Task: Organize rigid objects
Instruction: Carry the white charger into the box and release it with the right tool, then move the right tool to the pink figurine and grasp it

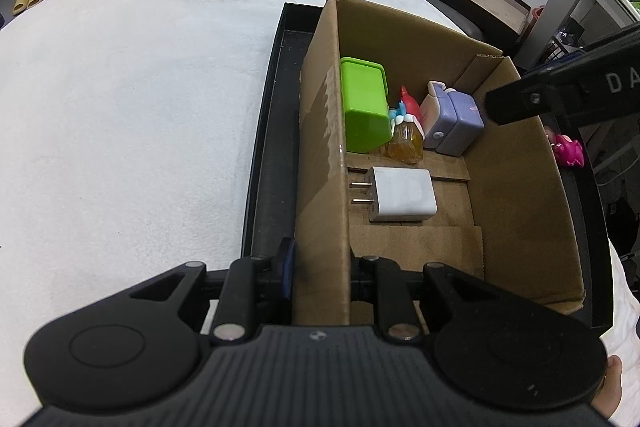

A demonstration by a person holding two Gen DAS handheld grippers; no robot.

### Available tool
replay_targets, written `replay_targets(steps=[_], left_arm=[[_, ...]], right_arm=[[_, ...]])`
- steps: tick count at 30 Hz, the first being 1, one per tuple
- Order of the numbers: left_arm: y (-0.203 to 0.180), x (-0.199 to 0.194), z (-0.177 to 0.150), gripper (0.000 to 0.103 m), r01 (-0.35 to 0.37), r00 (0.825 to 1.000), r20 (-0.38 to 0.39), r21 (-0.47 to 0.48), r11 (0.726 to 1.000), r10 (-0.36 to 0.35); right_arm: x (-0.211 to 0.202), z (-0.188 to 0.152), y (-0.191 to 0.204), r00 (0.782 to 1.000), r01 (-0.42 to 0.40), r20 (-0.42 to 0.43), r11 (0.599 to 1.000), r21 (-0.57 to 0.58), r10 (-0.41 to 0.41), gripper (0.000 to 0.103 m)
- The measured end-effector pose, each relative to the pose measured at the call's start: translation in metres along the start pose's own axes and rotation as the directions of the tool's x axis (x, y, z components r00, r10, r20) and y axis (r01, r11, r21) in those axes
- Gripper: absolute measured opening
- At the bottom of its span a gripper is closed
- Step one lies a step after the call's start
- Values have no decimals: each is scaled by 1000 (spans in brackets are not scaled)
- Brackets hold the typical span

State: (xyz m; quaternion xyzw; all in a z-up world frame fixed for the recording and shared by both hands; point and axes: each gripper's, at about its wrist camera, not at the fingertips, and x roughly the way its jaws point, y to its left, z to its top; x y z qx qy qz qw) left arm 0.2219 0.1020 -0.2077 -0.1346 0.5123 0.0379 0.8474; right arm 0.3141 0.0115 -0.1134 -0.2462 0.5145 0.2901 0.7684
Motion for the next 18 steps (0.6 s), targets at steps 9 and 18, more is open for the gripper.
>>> replay_targets(steps=[9,18], left_arm=[[0,0,0,19,-1,1000,0,0,1000,1],[1,2,0,19,-7,1000,0,1,1000,7]], right_arm=[[-4,-7,-35,999,23,21,997,79,-25,49],[-4,-22,-72,999,36,26,988,151,-41,50]])
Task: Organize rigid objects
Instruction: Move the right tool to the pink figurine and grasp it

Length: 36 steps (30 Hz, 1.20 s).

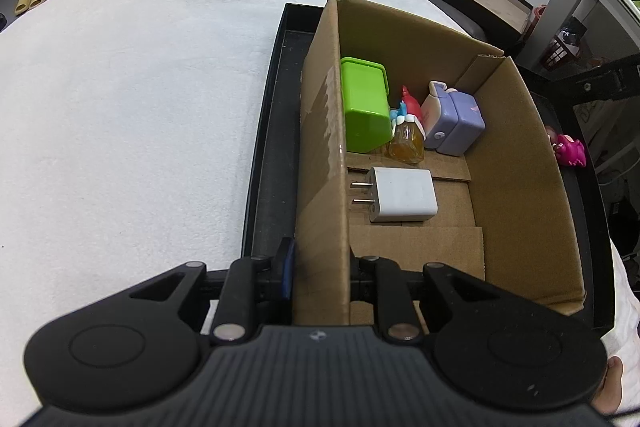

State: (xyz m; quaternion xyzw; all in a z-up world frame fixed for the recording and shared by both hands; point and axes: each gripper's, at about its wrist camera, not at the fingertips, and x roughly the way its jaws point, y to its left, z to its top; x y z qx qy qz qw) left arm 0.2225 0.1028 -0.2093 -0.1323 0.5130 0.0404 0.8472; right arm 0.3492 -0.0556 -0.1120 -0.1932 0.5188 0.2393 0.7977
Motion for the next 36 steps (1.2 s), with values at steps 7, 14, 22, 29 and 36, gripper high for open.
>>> replay_targets(steps=[7,14,22,29,36], left_arm=[[0,0,0,19,-2,1000,0,1,1000,2],[-1,0,1,18,-11,1000,0,6,1000,11],[-2,0,1,18,-8,1000,1,2,1000,8],[-1,0,2,18,-4,1000,0,1,1000,4],[-2,0,3,19,-4,1000,0,-1,1000,4]], right_arm=[[12,-11,-42,999,42,-11,993,106,-41,50],[27,-21,-68,997,78,-31,983,164,-74,50],[47,-36,-100,989,146,-61,963,228,-136,51],[68,-46,-122,979,196,-104,941,274,-174,51],[75,-52,-138,970,237,-123,921,309,-208,55]])
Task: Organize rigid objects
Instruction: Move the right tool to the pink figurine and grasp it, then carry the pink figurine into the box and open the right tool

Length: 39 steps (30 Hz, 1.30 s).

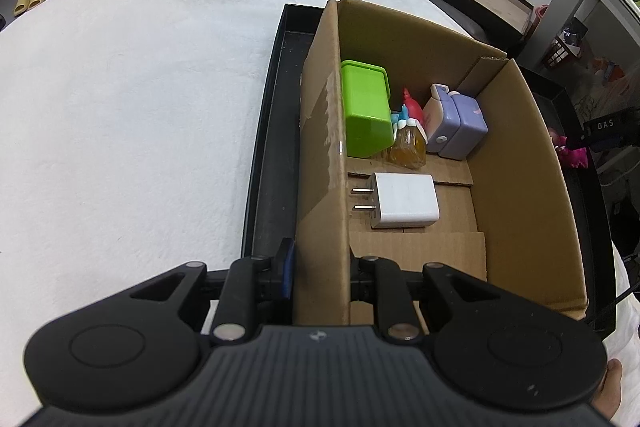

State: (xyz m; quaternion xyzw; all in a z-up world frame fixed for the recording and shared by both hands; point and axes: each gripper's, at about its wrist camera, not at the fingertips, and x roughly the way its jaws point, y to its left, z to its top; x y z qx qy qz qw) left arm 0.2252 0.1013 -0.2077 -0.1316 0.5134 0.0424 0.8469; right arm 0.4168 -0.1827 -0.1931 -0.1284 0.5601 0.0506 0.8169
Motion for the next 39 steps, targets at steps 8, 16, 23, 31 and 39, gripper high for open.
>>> replay_targets(steps=[8,16,23,31,39], left_arm=[[0,-1,0,19,1,1000,-1,-3,1000,-1],[-1,-1,0,19,-1,1000,0,-2,1000,1],[0,0,1,19,-2,1000,-1,-5,1000,2],[0,0,1,19,-1,1000,-1,-6,1000,1],[0,0,1,19,-2,1000,-1,-6,1000,2]], right_arm=[[8,1,1,1000,-1,1,1000,-6,1,65],[11,0,0,1000,-10,15,1000,-9,10,68],[9,4,1,999,-42,15,999,8,42,61],[13,3,0,1000,-23,-6,1000,11,23,60],[29,-9,7,995,-25,-95,999,-28,23,60]])
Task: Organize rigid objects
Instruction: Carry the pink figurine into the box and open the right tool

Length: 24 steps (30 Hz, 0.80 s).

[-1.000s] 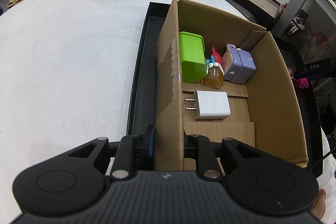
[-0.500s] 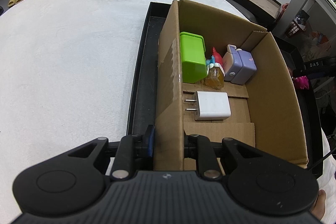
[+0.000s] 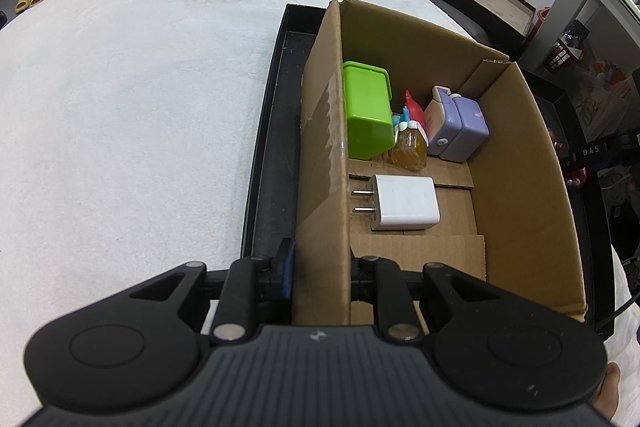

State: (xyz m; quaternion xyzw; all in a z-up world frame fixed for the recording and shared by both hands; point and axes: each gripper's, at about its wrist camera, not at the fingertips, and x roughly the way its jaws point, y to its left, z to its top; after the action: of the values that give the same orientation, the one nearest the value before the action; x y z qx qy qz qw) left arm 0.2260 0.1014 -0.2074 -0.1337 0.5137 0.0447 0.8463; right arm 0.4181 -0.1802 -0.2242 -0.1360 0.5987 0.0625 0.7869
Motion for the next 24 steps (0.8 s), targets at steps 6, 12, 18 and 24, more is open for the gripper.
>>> replay_targets(steps=[6,12,18,24], left_arm=[[1,0,0,19,2,1000,0,-3,1000,-2],[1,1,0,18,-1,1000,-2,-6,1000,1],[2,1,0,19,3,1000,-3,-11,1000,-3],[0,0,0,19,-2,1000,-4,-6,1000,2]], right_arm=[[-1,0,0,1000,-14,-20,1000,-3,14,59],[-13,0,9,999,-14,-29,1000,-20,14,59],[-39,1,23,999,-39,2,998,-41,40,59],[-69,3,42,996,-73,38,994,-75,76,59]])
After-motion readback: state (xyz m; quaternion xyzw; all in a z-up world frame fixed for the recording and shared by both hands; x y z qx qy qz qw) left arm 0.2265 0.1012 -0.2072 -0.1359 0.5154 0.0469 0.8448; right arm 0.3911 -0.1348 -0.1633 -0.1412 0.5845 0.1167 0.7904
